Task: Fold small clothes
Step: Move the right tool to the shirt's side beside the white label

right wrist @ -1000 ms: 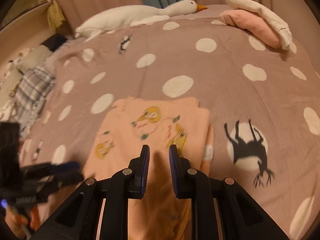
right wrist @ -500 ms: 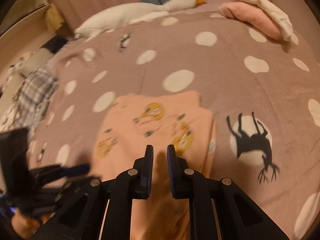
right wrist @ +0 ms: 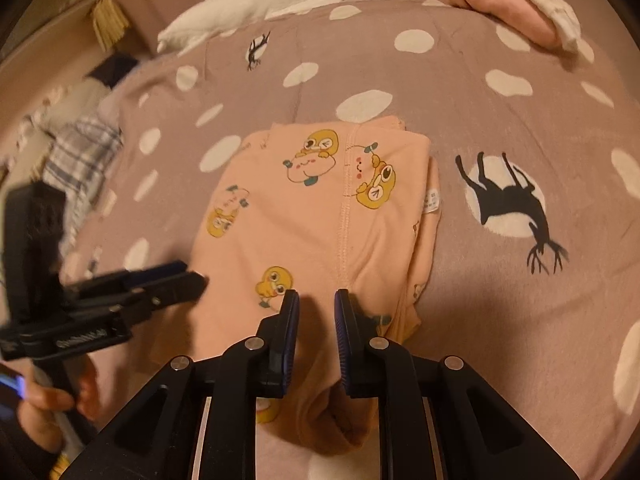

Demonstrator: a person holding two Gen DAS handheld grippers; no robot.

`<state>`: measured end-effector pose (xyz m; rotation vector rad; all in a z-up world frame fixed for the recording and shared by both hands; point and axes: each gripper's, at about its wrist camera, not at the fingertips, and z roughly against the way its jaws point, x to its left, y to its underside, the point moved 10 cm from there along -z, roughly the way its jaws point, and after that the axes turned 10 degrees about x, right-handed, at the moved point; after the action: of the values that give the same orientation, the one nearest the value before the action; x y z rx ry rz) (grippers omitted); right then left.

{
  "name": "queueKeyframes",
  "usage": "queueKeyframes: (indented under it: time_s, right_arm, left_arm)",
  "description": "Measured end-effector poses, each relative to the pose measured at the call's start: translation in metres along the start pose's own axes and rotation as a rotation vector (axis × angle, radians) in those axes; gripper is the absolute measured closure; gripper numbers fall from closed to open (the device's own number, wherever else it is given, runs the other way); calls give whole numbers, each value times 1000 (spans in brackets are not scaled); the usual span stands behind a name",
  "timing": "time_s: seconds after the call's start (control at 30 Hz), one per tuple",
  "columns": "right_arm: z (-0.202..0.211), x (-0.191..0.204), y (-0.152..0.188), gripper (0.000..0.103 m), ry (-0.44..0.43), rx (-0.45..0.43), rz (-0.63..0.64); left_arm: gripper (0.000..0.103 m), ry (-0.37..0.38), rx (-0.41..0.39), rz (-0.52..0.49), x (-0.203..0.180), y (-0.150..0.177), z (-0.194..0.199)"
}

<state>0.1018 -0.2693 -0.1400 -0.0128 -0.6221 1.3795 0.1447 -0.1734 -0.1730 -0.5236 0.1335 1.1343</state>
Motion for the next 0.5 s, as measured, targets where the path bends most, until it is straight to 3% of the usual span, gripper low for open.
queueKeyframes:
  time_s: [0.03,0.17,0.23,0.33,0.5]
  right_arm:
    - [4,-2,0,74,-30,-8,-25]
    - [19,-17,-1,61,-168,-54,-154]
    - [20,-30,-1,56,-170,-57,-208]
    - [15,-44,1,55,-186,-44,-266]
    - [9,-46,3,45,-196,-30,-289]
  left_arm:
    - [46,4,1,11,3,1,1]
    - [44,45,8,56,11,3,4]
    - [44,60,12,71,13,3,4]
    - [42,76,17,78,12,5,2]
    - [40,85,31,80,10,5,-5]
